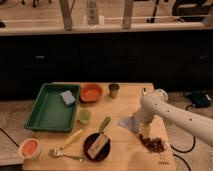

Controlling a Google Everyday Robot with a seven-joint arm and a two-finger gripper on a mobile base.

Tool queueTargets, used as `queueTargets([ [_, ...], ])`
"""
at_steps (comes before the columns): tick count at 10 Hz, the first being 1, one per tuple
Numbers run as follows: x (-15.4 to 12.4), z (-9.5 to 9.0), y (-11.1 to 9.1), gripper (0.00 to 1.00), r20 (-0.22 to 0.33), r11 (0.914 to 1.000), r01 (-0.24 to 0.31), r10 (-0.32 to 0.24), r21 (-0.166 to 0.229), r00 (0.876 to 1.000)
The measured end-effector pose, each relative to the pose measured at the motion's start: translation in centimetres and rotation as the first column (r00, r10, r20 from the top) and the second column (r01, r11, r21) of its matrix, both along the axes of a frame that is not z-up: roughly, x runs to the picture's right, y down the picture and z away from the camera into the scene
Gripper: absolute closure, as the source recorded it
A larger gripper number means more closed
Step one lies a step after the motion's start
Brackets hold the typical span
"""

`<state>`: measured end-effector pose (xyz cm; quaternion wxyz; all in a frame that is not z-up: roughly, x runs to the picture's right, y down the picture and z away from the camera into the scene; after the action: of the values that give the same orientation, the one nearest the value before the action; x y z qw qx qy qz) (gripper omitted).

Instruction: Wipe red bowl with towel

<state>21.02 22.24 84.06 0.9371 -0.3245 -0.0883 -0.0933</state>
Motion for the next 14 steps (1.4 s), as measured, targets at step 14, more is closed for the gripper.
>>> queueTargets([
  [14, 0.0, -3.5, -3.9, 0.2, 0.004, 0.9988, 0.032, -0.032, 0.037, 0.999],
])
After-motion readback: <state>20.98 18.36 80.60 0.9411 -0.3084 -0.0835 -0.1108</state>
